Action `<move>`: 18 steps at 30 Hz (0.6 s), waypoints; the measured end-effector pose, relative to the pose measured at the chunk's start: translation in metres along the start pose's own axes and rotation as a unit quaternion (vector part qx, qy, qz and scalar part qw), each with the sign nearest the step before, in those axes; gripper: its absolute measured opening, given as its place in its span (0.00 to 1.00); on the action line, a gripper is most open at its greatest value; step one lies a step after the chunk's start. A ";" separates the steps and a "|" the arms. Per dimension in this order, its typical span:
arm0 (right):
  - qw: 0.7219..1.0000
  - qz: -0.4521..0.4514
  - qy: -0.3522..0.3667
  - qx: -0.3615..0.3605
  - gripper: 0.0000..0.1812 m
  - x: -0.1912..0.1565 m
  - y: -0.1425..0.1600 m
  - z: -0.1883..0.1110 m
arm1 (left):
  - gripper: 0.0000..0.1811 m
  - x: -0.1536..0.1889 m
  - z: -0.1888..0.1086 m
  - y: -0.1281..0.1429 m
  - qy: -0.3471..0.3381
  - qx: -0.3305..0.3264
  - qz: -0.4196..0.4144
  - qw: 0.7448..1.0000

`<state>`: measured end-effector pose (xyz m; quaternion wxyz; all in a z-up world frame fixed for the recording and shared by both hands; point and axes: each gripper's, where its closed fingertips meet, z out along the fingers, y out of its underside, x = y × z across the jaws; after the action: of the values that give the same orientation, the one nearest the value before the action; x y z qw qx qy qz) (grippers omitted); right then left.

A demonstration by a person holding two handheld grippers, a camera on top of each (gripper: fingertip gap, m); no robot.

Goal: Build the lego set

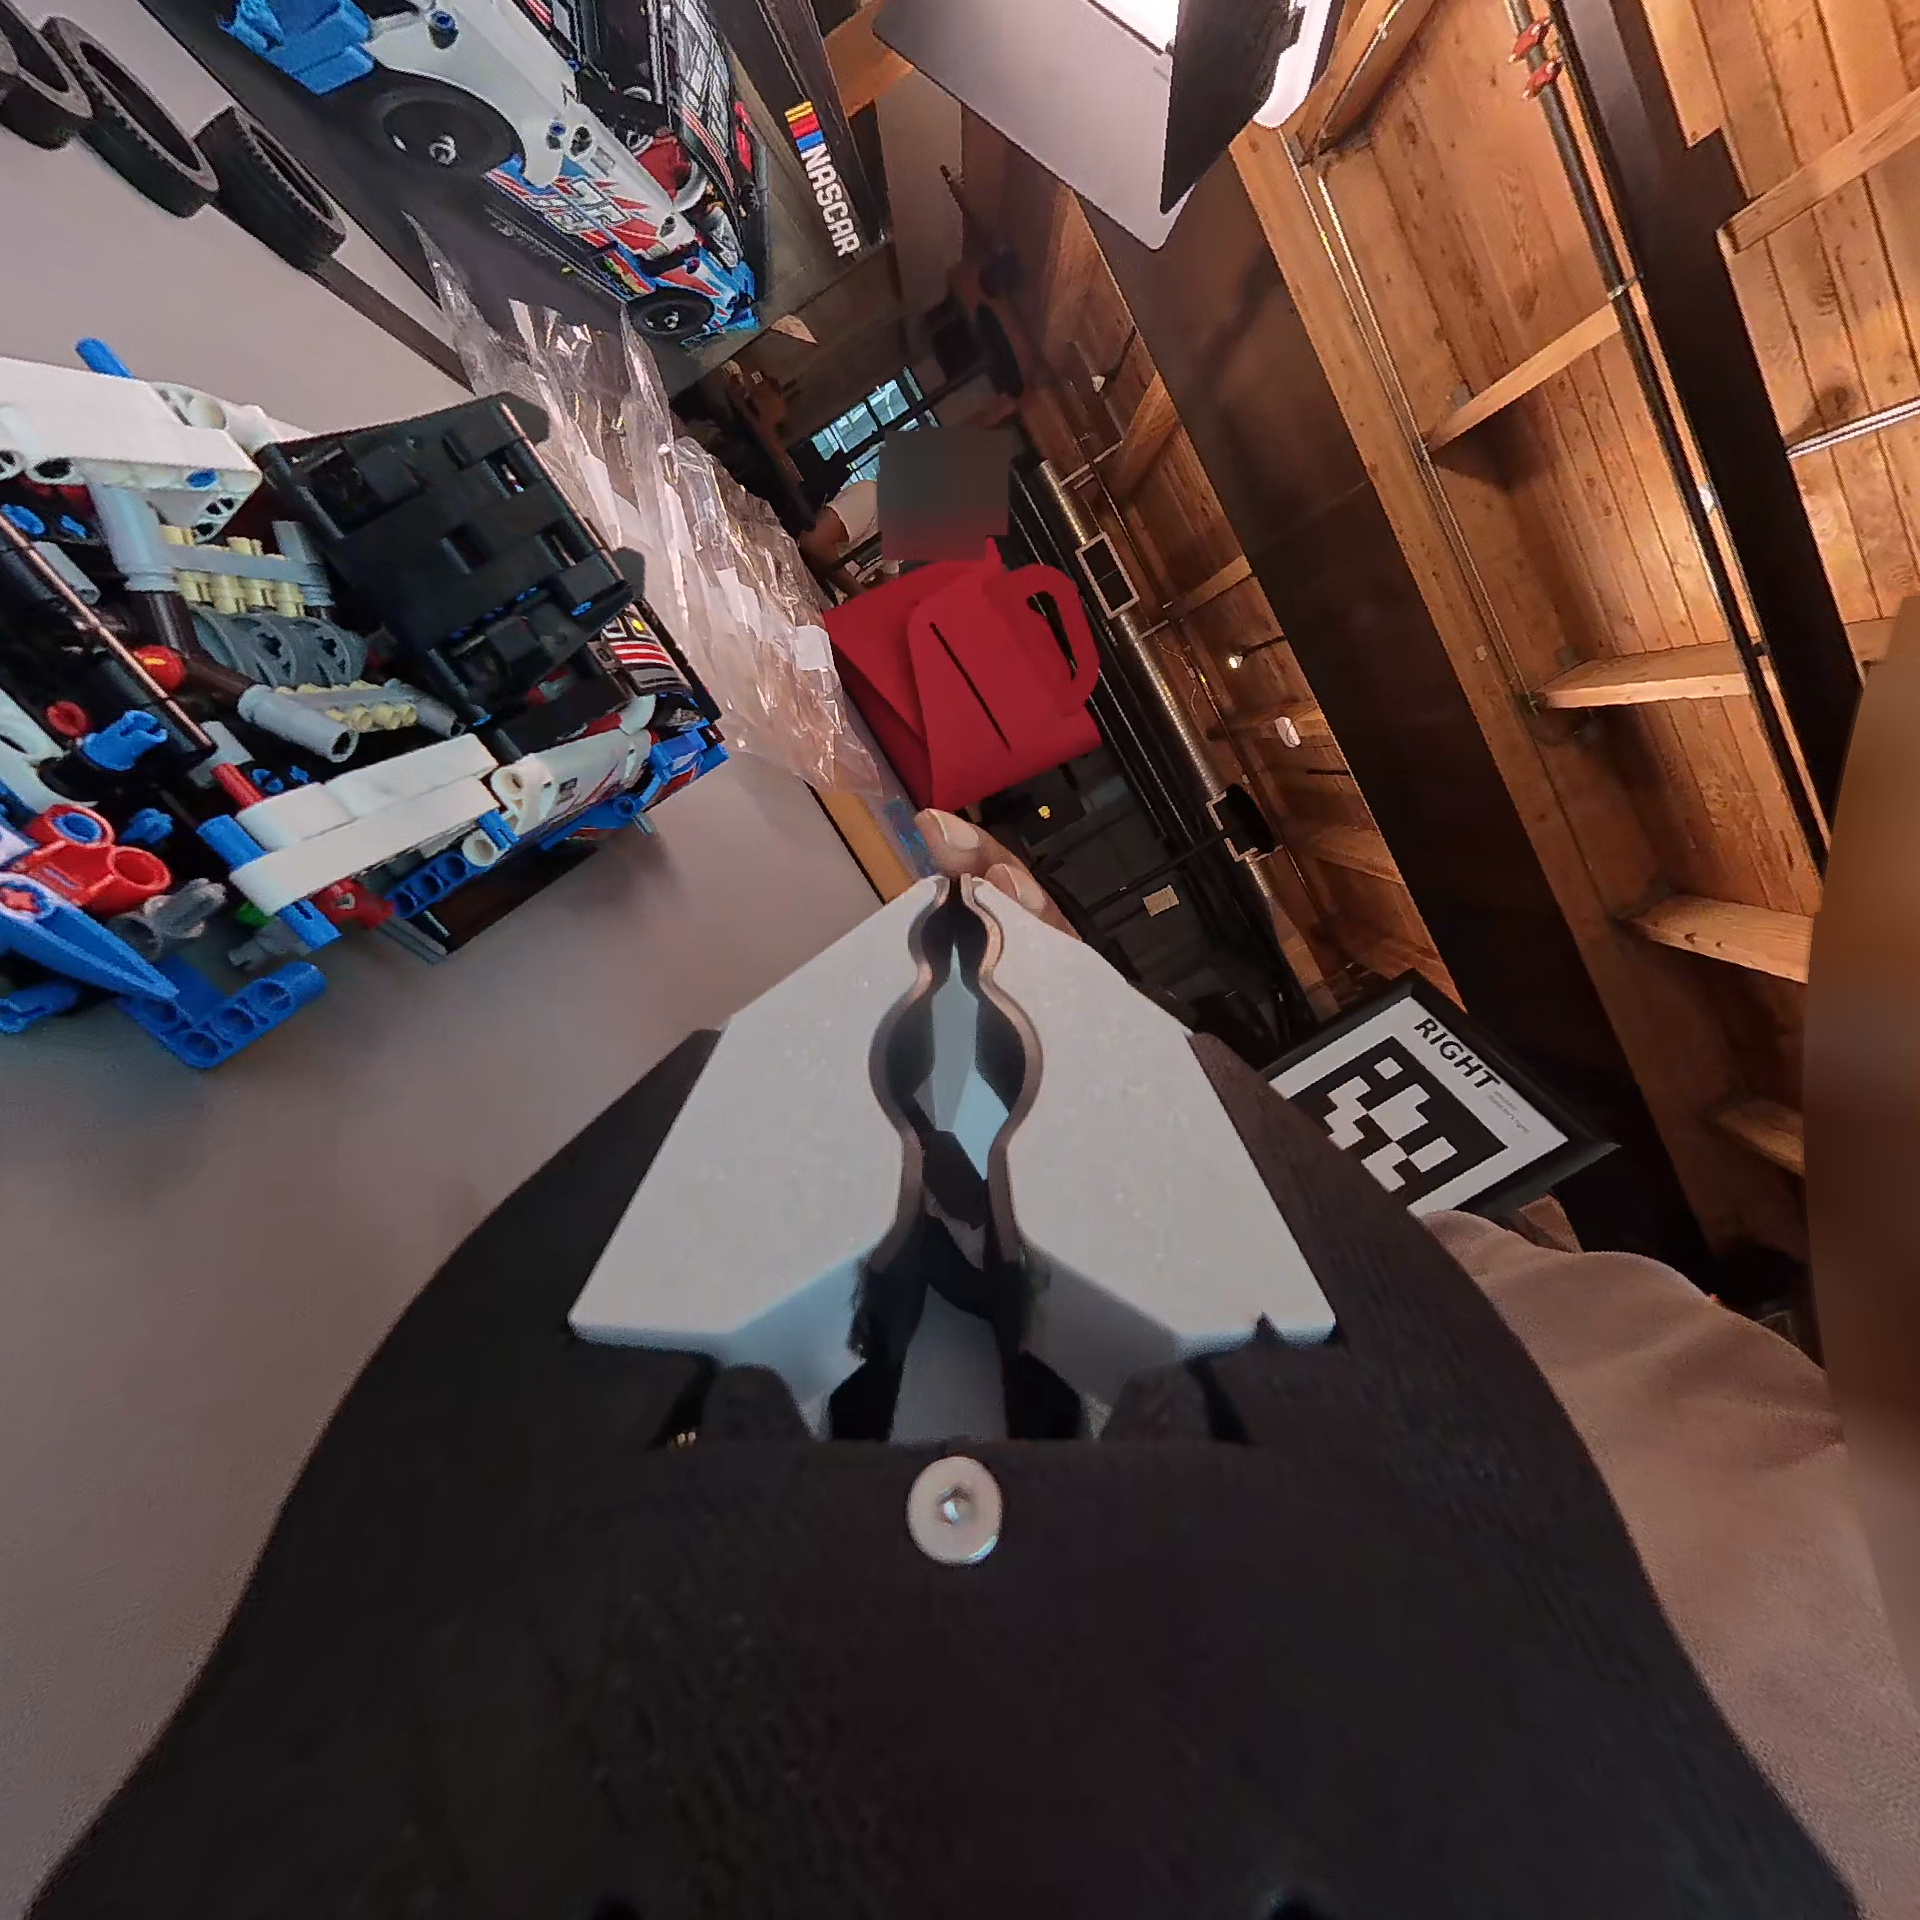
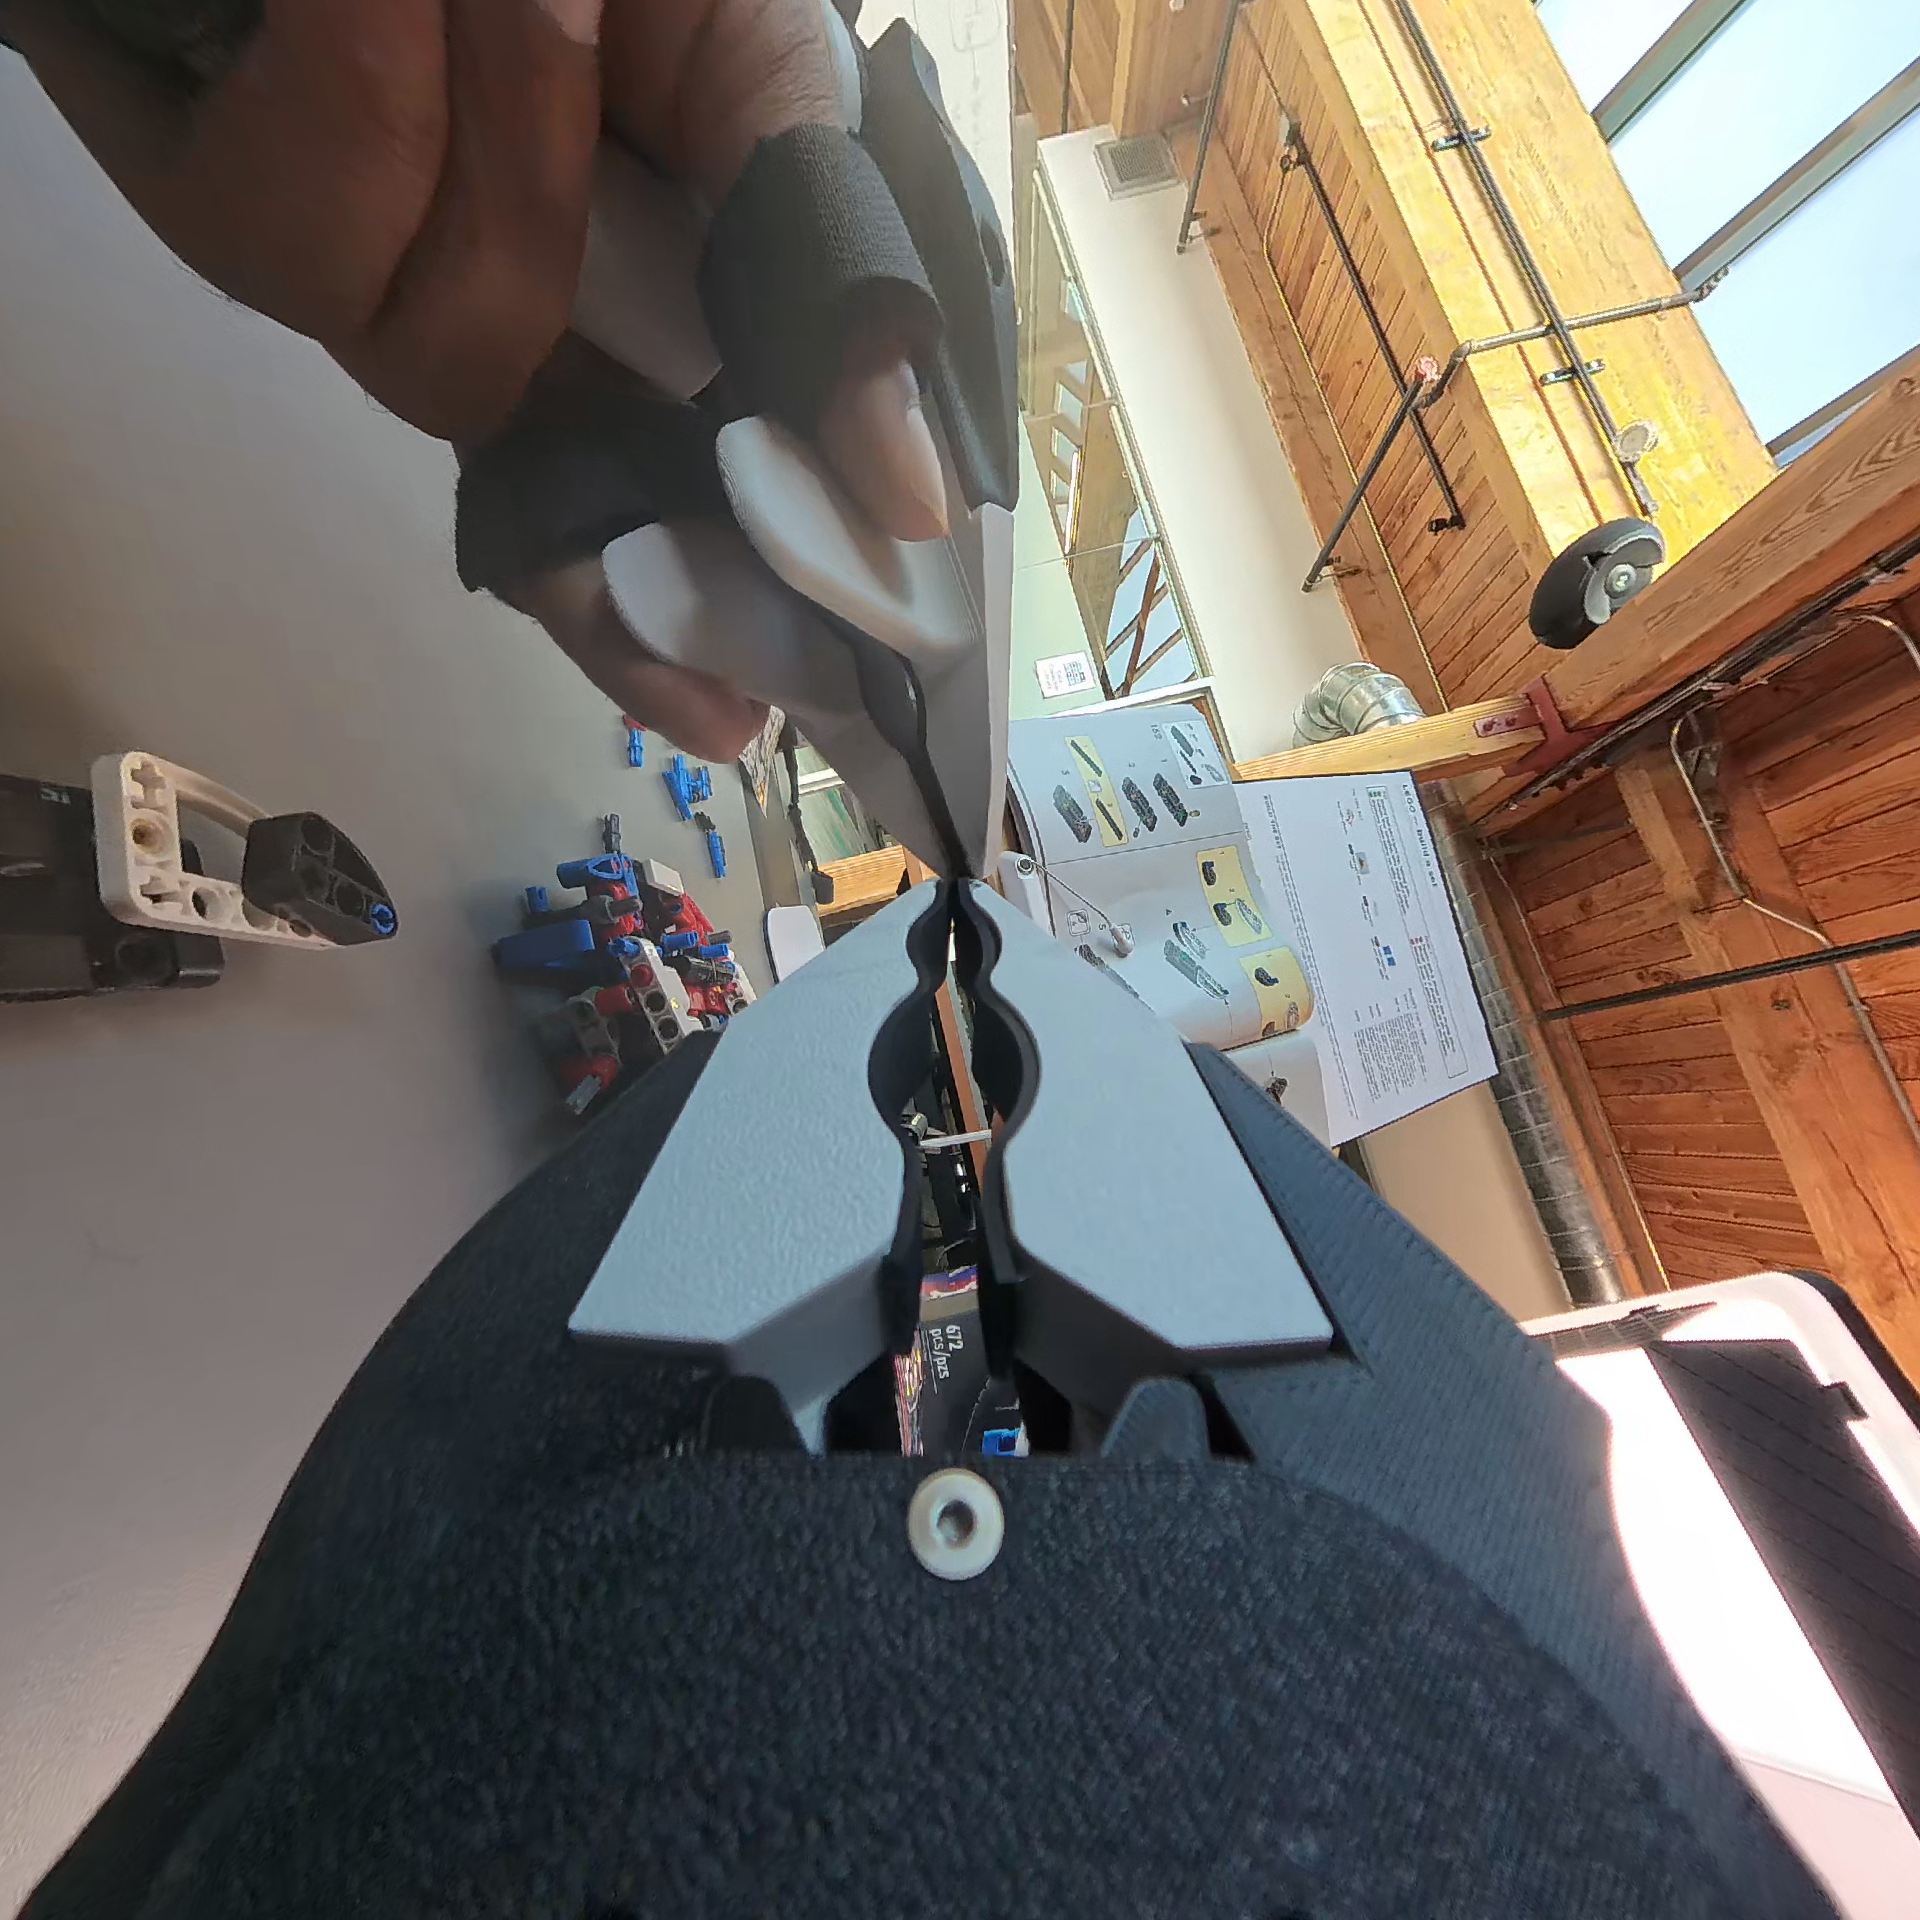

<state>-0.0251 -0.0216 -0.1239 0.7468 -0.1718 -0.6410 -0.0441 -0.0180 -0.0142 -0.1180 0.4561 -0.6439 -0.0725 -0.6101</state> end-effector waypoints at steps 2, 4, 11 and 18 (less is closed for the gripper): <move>1.000 0.012 0.000 0.005 0.00 0.001 -0.002 -0.001 | 0.00 0.003 -0.001 -0.001 0.001 -0.008 0.022 1.000; 0.999 0.045 -0.013 0.013 0.02 0.001 -0.004 -0.003 | 0.00 0.005 -0.004 -0.002 0.002 -0.015 0.042 0.999; 0.999 0.038 0.001 0.011 0.00 0.007 -0.001 -0.005 | 0.00 -0.001 -0.013 -0.009 -0.014 -0.018 0.031 0.999; 1.000 0.015 -0.004 0.009 0.00 0.002 -0.002 -0.003 | 0.08 -0.001 -0.007 0.002 0.002 -0.019 -0.010 1.000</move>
<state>-0.0224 -0.0241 -0.1223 0.7460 -0.1747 -0.6421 -0.0266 -0.0218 -0.0194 -0.1214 0.4376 -0.6504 -0.0662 -0.6173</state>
